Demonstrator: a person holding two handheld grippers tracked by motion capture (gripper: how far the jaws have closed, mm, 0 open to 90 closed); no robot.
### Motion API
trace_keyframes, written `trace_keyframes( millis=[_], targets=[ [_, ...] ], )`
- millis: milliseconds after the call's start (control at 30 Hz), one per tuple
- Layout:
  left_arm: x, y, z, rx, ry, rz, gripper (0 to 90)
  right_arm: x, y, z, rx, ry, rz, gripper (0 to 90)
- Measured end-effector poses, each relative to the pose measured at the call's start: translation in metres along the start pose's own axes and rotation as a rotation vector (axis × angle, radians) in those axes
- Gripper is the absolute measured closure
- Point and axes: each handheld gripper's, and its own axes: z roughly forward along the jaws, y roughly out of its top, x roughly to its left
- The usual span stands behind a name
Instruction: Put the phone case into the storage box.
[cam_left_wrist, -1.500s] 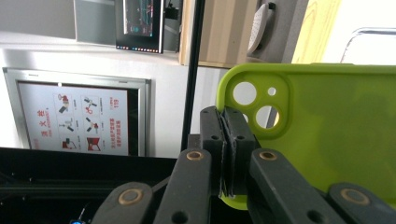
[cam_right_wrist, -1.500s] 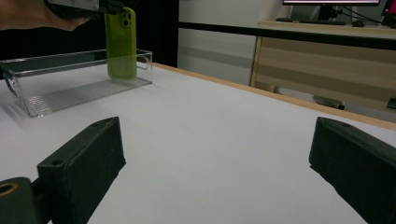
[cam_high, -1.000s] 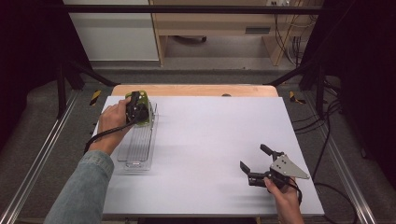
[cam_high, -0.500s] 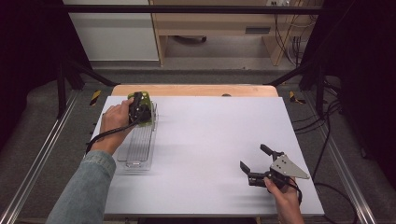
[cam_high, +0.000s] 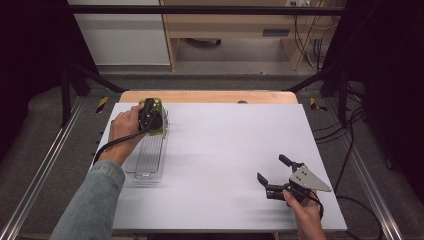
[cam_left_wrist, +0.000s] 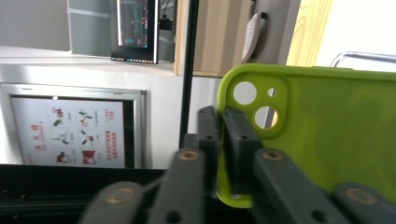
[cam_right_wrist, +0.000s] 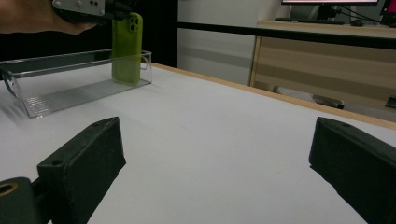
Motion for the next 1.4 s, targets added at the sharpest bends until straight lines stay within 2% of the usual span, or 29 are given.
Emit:
trace_keyframes(
  millis=[167, 300, 533, 633, 733, 800, 900, 1400],
  targets=[
    [0.007, 0.000, -0.001, -0.005, -0.004, -0.074, 55.3, 0.001, 0.000, 0.000, 0.000, 0.001, 0.002, 3.5],
    [0.011, 0.000, -0.007, -0.008, 0.000, -0.143, 43.8, 0.001, 0.000, 0.000, -0.002, 0.001, 0.004, 3.5],
    [0.015, 0.003, -0.021, -0.014, -0.020, -0.253, 36.2, 0.001, 0.001, -0.001, -0.007, 0.002, 0.004, 3.5],
    [0.015, 0.004, -0.025, -0.002, -0.047, -0.280, 31.4, 0.001, 0.001, -0.001, -0.008, 0.001, 0.004, 3.5],
    [0.014, 0.008, -0.031, -0.009, -0.063, -0.295, 28.8, 0.001, 0.001, -0.001, -0.007, 0.001, 0.008, 3.4],
    [0.014, 0.011, -0.033, -0.005, -0.069, -0.290, 25.7, 0.001, 0.001, -0.001, -0.005, 0.000, 0.008, 3.3],
    [0.015, 0.015, -0.040, -0.020, -0.064, -0.285, 24.0, 0.001, 0.001, -0.001, -0.004, 0.001, 0.007, 3.3],
    [0.010, 0.021, -0.055, -0.024, -0.061, -0.286, 18.7, 0.001, 0.001, -0.001, -0.003, -0.002, 0.009, 3.2]
  ],
)
